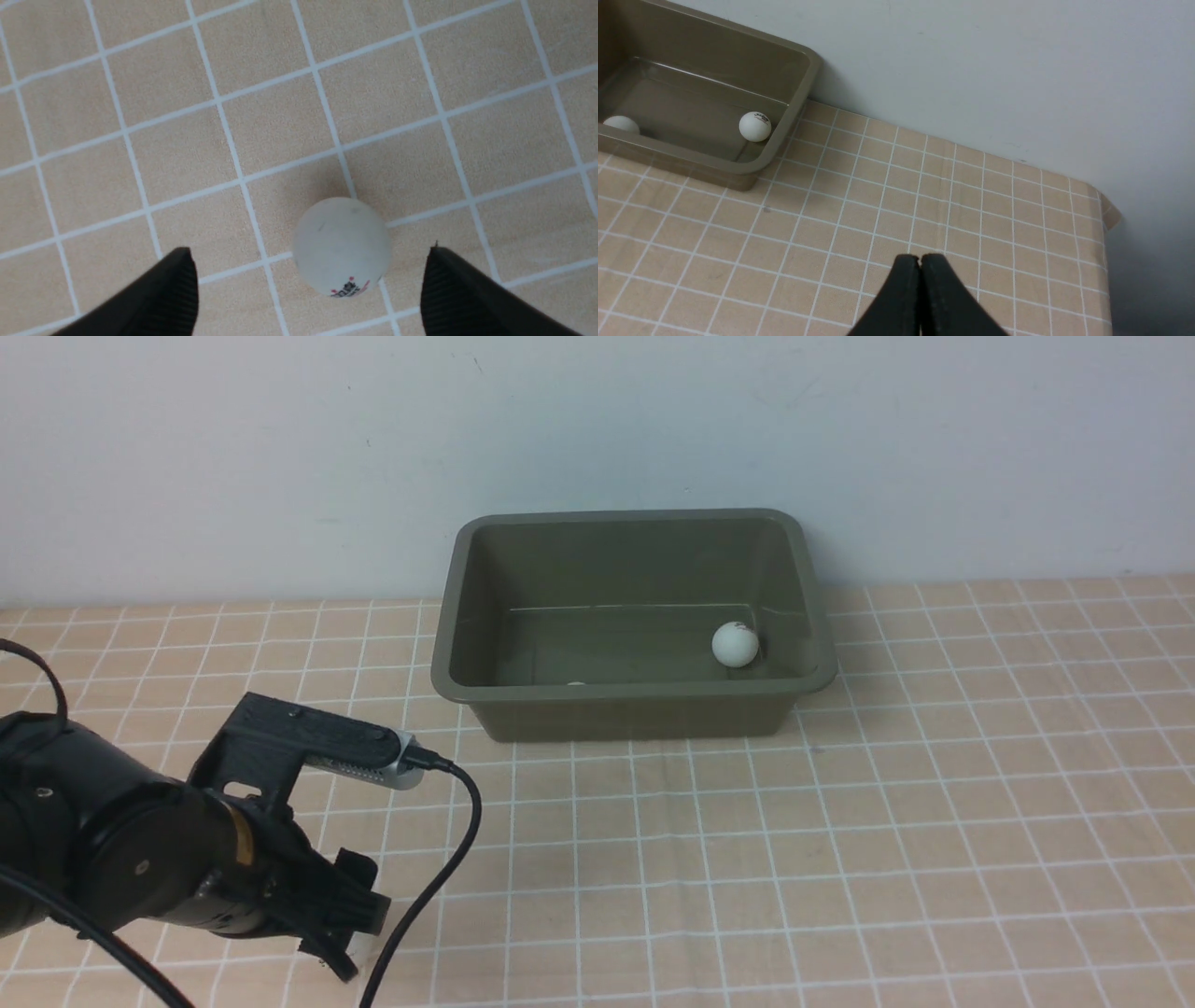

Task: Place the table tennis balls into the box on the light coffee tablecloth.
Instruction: 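Reach for and grasp a ping pong ball on the table beside the basket, then drop the ball into the bin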

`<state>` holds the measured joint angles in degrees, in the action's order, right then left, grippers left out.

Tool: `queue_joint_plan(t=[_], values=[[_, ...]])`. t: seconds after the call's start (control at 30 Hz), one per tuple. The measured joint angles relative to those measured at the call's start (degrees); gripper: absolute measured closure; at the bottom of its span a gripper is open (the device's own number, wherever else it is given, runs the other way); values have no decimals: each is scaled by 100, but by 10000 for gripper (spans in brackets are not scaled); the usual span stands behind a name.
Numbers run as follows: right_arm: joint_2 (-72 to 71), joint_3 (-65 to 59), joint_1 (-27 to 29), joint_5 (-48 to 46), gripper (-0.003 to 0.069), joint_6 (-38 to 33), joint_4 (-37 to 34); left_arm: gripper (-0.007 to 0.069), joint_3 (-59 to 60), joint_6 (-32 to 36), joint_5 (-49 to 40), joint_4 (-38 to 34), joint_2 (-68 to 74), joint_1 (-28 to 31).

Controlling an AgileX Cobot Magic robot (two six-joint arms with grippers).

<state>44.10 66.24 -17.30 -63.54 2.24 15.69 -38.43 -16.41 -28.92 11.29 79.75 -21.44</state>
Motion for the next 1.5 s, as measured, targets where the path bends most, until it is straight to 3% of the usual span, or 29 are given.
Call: queue_joint_plan(t=[0.63, 0.73, 0.9, 1.07, 1.2, 1.33, 1.5], values=[[-5, -4, 0, -42, 674, 18, -52, 86, -19, -4, 597, -76, 1154, 0], [-5, -4, 0, -52, 674, 20, -57, 127, -24, -4, 731, -94, 1253, 0], [-5, -6, 0, -79, 674, 20, -57, 304, -29, 1, 699, -99, 1346, 0], [-5, -6, 0, -85, 674, 20, -57, 305, -278, 1, 72, -110, 1339, 0], [-5, -6, 0, -122, 674, 20, -63, 305, -1094, 95, -1221, -139, 1159, 0], [-5, -6, 0, -122, 674, 20, -63, 305, -2037, 329, -1874, -252, 1022, 0], [-5, -6, 0, -127, 674, 20, -63, 305, -3025, 1008, -1754, -839, 1045, 0]])
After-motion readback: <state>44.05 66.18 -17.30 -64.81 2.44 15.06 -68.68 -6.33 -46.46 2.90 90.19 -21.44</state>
